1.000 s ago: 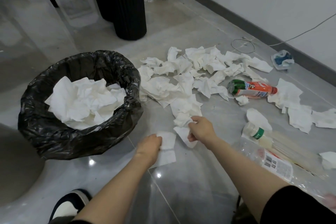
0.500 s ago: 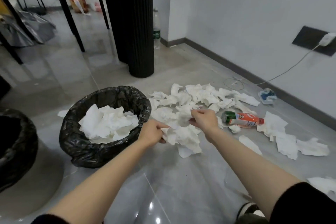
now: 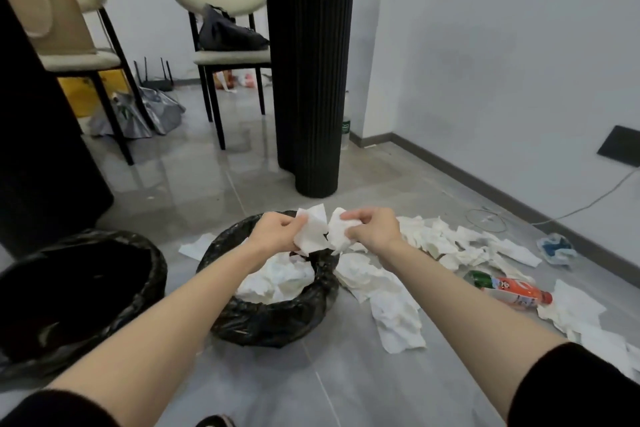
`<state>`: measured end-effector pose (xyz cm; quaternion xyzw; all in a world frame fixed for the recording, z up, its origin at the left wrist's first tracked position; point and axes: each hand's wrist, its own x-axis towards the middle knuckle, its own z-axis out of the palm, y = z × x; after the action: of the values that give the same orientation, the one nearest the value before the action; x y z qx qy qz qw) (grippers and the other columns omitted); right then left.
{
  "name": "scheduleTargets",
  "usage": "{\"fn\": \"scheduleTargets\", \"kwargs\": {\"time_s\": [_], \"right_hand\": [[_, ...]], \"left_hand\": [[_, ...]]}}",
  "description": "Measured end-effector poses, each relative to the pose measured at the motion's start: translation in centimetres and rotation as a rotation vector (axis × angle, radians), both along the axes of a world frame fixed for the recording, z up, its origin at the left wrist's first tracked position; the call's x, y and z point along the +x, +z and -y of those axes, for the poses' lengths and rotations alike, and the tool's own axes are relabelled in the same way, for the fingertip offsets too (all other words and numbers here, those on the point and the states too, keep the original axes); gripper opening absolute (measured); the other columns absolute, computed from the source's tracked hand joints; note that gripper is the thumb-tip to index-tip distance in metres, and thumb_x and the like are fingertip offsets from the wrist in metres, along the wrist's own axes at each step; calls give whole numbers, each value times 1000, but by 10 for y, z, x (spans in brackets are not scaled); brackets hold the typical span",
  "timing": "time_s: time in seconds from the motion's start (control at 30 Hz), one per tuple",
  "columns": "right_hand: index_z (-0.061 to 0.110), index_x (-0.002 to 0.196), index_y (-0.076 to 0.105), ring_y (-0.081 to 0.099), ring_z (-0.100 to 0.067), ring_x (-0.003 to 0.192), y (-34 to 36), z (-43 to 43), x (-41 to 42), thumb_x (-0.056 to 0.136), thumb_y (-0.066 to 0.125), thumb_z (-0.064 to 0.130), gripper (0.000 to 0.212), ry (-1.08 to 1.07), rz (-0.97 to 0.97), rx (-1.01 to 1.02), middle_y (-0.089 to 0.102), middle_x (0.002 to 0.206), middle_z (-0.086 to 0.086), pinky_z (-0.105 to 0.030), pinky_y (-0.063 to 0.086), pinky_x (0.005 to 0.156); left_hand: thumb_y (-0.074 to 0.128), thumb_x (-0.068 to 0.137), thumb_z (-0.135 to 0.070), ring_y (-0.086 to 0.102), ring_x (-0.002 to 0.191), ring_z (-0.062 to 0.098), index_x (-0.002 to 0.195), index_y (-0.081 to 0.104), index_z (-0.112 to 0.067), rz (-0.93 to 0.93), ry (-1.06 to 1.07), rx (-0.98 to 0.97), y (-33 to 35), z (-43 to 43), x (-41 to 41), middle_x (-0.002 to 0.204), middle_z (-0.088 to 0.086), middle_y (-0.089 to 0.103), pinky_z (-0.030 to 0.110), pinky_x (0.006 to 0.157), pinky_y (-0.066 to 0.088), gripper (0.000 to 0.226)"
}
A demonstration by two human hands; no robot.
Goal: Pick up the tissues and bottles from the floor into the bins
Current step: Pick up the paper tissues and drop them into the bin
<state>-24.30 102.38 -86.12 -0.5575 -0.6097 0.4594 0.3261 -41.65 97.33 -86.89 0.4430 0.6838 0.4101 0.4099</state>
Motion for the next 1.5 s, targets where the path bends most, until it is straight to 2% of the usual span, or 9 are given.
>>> {"fn": "scheduleTargets", "kwargs": {"time_s": [0.23,0.4,0.57,0.73,0.97,1.1,1.17,1.23,1.5], "right_hand": [[17,83,71,61,-16,77,-7,7,-43,77,65,-8,26,31,-25,29,68,91,-7,-27,52,73],[21,76,73,63,-16,73,-23,6,-61,72,75,1,20,23,22,47,64,69,4,-31,56,82],[23,78,73,70,-17,73,-41,3,-79,68,78,6,20,20,74,61,69,71,1,-36,59,78],[21,85,76,68,-13,74,-55,-4,-93,72,76,12,16,33,168,127,72,77,0,-26,55,72],[17,91,78,67,-16,83,-75,-12,-108,79,70,14,15,35,268,266,75,88,-1,-29,54,80],[17,91,76,64,-24,94,-96,-19,-104,86,54,11,23,214,564,271,73,100,-2,-30,52,75],[20,91,75,50,-24,109,-102,-19,-99,86,53,19,22,351,804,313,66,105,0,-35,47,84],[29,107,71,37,-25,115,-101,-19,-90,88,55,30,24,406,960,434,53,115,0,-34,36,94],[28,119,60,36,-23,118,-93,-26,-34,90,52,24,31,159,736,465,50,124,2,-35,34,99]], "left_hand": [[65,87,-16,67,67,16,86,70,9,19,143,32,-26,16,-47,81,14,67,45,87,51,26],[65,85,-2,65,66,20,137,43,-1,159,252,0,-38,14,-60,91,18,67,36,74,59,56],[54,92,-2,60,70,16,82,68,3,39,211,-29,-59,7,-64,77,10,61,15,53,55,18],[59,87,-9,52,87,6,55,60,-8,-118,251,-59,-83,-5,-74,64,-4,60,39,89,54,32],[62,88,-17,64,104,16,76,73,-2,-355,272,-58,-86,-6,-72,82,0,72,18,86,44,22],[63,85,-25,62,78,17,78,74,-28,-559,202,-80,-95,-10,-72,77,-3,67,30,79,52,13],[56,90,-25,57,87,24,71,44,-21,-741,94,-140,-101,-12,-68,89,0,64,33,77,48,23],[46,96,-26,47,108,28,105,67,-18,-940,4,-204,-105,-12,-61,117,8,54,38,90,41,24],[42,98,-23,36,119,24,138,43,-25,-835,57,19,-78,-23,-27,127,4,45,38,100,30,40]]}}
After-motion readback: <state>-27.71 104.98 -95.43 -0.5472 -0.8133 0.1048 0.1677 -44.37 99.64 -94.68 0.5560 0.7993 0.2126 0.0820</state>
